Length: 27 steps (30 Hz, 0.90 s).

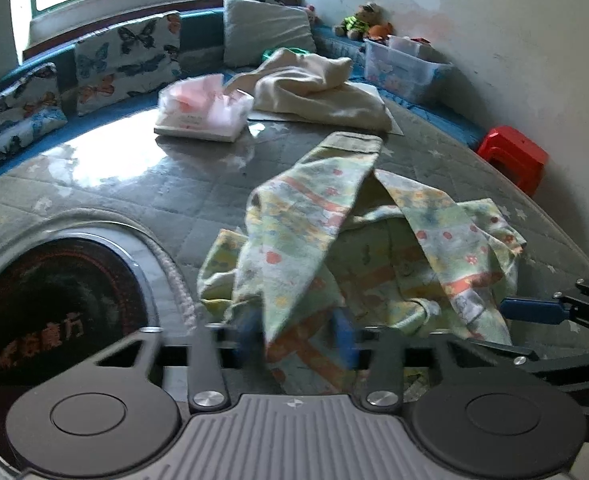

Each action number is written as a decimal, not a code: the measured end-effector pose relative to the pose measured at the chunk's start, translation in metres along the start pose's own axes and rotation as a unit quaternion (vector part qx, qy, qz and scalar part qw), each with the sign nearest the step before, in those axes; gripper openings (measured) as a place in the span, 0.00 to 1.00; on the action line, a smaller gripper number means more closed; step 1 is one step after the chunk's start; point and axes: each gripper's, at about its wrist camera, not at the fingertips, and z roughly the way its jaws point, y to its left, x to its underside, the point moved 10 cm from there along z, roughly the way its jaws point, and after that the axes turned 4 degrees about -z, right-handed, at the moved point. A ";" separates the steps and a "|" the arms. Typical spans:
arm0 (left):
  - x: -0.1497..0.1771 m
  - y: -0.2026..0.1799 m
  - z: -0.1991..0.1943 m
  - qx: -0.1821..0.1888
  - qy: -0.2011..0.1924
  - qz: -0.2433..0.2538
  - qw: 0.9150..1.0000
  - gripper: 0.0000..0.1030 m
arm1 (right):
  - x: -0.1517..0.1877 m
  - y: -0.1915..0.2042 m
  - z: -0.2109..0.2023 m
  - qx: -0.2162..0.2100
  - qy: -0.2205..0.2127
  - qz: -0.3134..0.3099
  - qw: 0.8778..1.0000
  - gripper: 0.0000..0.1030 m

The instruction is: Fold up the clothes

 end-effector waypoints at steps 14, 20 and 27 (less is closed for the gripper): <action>-0.030 0.030 -0.037 -0.006 -0.065 -0.018 0.998 0.07 | -0.040 0.003 -0.019 0.002 -0.060 -0.024 0.998 0.05; -0.052 0.060 -0.066 -0.027 -0.103 -0.042 0.993 0.07 | -0.091 0.005 -0.038 0.008 -0.119 -0.032 0.992 0.04; -0.077 0.088 -0.096 -0.048 -0.139 -0.056 0.988 0.02 | -0.142 0.011 -0.057 0.019 -0.176 -0.049 0.983 0.04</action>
